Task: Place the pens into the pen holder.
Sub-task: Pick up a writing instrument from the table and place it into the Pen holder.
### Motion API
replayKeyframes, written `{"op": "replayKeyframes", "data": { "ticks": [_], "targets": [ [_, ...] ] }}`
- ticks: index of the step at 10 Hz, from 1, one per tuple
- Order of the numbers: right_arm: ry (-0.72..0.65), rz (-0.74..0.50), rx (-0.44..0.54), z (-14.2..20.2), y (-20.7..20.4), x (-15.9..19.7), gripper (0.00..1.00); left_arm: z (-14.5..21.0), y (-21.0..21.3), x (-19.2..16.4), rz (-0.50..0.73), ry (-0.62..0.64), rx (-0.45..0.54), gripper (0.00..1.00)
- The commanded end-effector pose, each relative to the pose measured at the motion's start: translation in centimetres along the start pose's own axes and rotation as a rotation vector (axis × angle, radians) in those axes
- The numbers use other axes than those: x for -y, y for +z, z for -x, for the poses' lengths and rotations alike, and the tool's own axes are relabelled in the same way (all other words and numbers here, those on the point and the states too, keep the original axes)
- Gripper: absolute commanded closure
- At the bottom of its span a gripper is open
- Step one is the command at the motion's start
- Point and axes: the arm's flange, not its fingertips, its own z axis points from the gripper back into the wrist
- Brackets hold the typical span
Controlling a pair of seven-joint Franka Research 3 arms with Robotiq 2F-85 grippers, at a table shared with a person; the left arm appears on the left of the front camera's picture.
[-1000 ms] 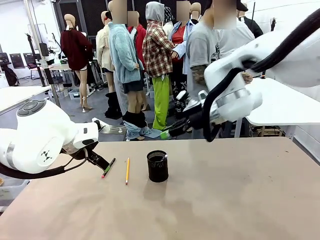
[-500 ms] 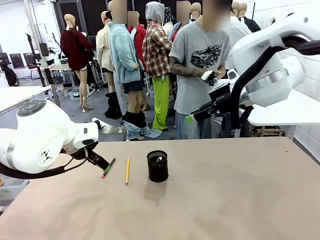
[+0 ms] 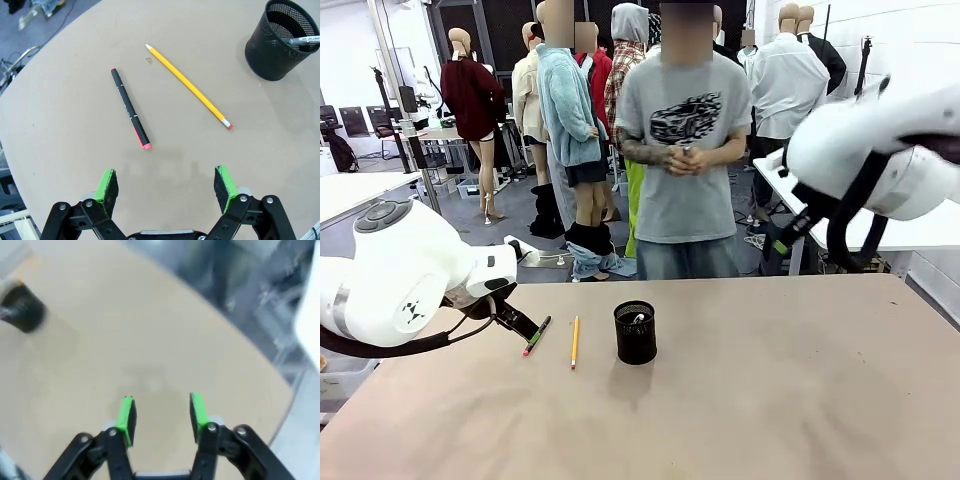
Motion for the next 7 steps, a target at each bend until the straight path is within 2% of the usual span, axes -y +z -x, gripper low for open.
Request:
{"op": "replayKeyframes", "data": {
  "ticks": [1, 2, 4, 7],
  "targets": [
    [-0.030, -0.012, -0.257, -3.1, 1.2, -1.3, 0.45, 0.1, 0.0, -0.2, 0.000, 0.005, 0.001, 0.00],
    [-0.051, 0.031, -0.337, -2.8, 0.5, -1.3, 0.45, 0.1, 0.0, -0.2, 0.000, 0.005, 0.001, 0.00],
    [-0.093, 0.015, -0.405, -2.0, 0.3, -0.7, 0.45, 0.1, 0.0, -0.2, 0.000, 0.005, 0.001, 0.00],
    [-0.205, -0.048, -0.375, -0.1, -0.3, 0.1, 0.45, 0.1, 0.0, -0.2, 0.000, 0.005, 0.001, 0.00]
  ]
}}
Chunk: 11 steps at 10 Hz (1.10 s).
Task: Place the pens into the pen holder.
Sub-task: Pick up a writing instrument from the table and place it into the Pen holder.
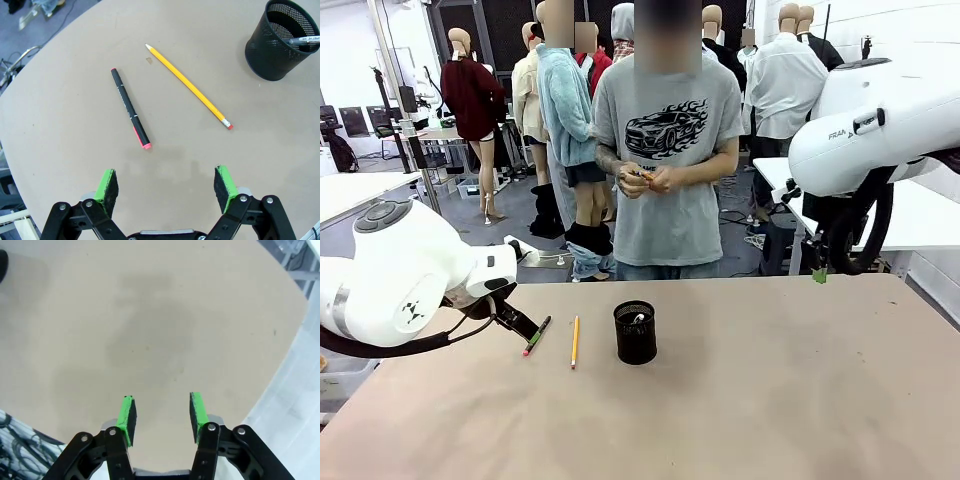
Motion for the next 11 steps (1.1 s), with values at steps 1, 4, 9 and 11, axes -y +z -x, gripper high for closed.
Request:
{"op": "replayKeyframes", "data": {
  "ticks": [1, 4, 9, 11],
  "targets": [
    [0.031, 0.035, -0.005, -0.2, 0.4, -0.6, 0.45, 0.0, 0.0, 0.0, 0.000, 0.000, 0.000, 0.00],
    [0.031, 0.035, -0.005, -0.2, 0.4, -0.6, 0.45, -4.3, -2.4, -1.2, -0.018, 0.075, -0.137, 0.00],
    [0.031, 0.035, -0.005, -0.2, 0.4, -0.6, 0.45, -8.1, -7.6, -1.8, -0.066, 0.134, -0.316, 0.00],
    [0.031, 0.035, -0.005, -0.2, 0.4, -0.6, 0.45, -8.6, -9.6, -2.4, -0.082, 0.168, -0.358, 0.00]
  ]
}}
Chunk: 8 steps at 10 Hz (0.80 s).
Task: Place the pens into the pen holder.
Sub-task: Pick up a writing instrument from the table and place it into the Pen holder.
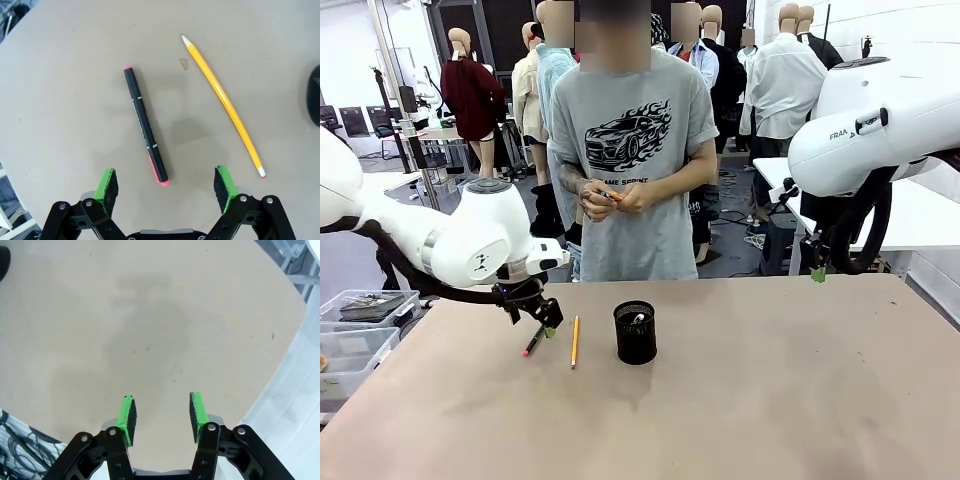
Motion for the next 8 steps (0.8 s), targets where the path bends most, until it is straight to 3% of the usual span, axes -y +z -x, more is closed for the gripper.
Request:
{"op": "replayKeyframes", "data": {
  "ticks": [1, 2, 4, 8],
  "targets": [
    [-0.004, 0.018, -0.008, 0.0, 0.0, -0.1, 0.45, -1.3, -1.5, 0.1, -0.036, 0.043, -0.040, 0.00],
    [0.000, 0.000, 0.000, 0.0, 0.0, 0.0, 0.41, -1.4, -2.0, -0.2, -0.027, 0.056, -0.048, 0.00],
    [-0.017, -0.023, -0.006, -0.1, -0.2, 0.0, 0.06, -1.5, -2.7, -0.8, -0.006, 0.075, -0.054, 0.00],
    [-0.016, -0.020, -0.008, -0.2, -0.4, -0.1, 0.06, -1.9, -4.2, -1.9, 0.026, 0.107, -0.087, 0.00]
  ]
}}
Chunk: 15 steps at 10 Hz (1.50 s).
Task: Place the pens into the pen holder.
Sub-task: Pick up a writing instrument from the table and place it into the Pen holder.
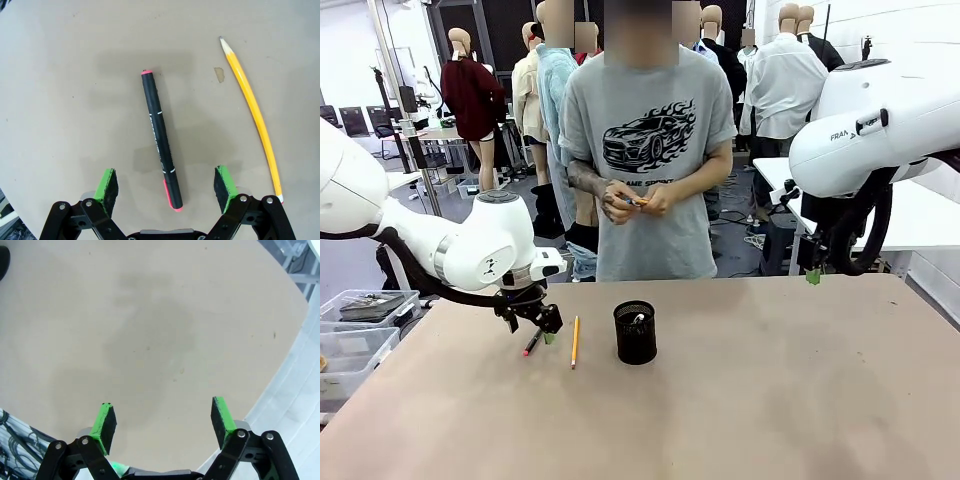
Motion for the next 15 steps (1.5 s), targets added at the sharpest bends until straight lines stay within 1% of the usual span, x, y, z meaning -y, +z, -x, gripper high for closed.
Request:
{"op": "replayKeyframes", "data": {
  "ticks": [1, 3, 4, 7, 8, 9, 14, 15],
  "targets": [
    [-0.010, -0.012, -0.004, -0.2, -0.1, -0.2, 0.06, -0.8, -0.6, -0.1, 0.007, 0.028, -0.028, 0.00],
    [-0.005, -0.009, -0.003, -0.2, -0.1, -0.2, 0.06, -1.1, -1.2, 0.0, -0.004, 0.013, -0.031, 0.00],
    [-0.004, -0.008, -0.003, -0.2, -0.2, -0.2, 0.06, -1.2, -1.4, 0.1, -0.010, 0.007, -0.034, 0.14],
    [0.004, -0.006, -0.002, -0.2, -0.4, -0.2, 0.06, -1.2, -1.6, -0.1, 0.007, 0.010, -0.029, 0.68],
    [0.008, -0.007, -0.004, -0.2, -0.4, -0.3, 0.06, -1.1, -1.7, -0.4, 0.006, 0.021, -0.045, 0.87],
    [0.011, -0.006, -0.006, -0.3, -0.4, -0.3, 0.06, -1.1, -1.9, -0.5, 0.005, 0.024, -0.064, 1.00],
    [0.027, 0.003, -0.024, -0.3, -0.4, -0.4, 0.06, -0.9, -1.5, -0.6, 0.031, 0.002, -0.062, 1.00],
    [0.031, 0.005, -0.026, -0.4, -0.4, -0.5, 0.06, -0.9, -1.5, -0.6, 0.037, -0.005, -0.075, 1.00]
  ]
}}
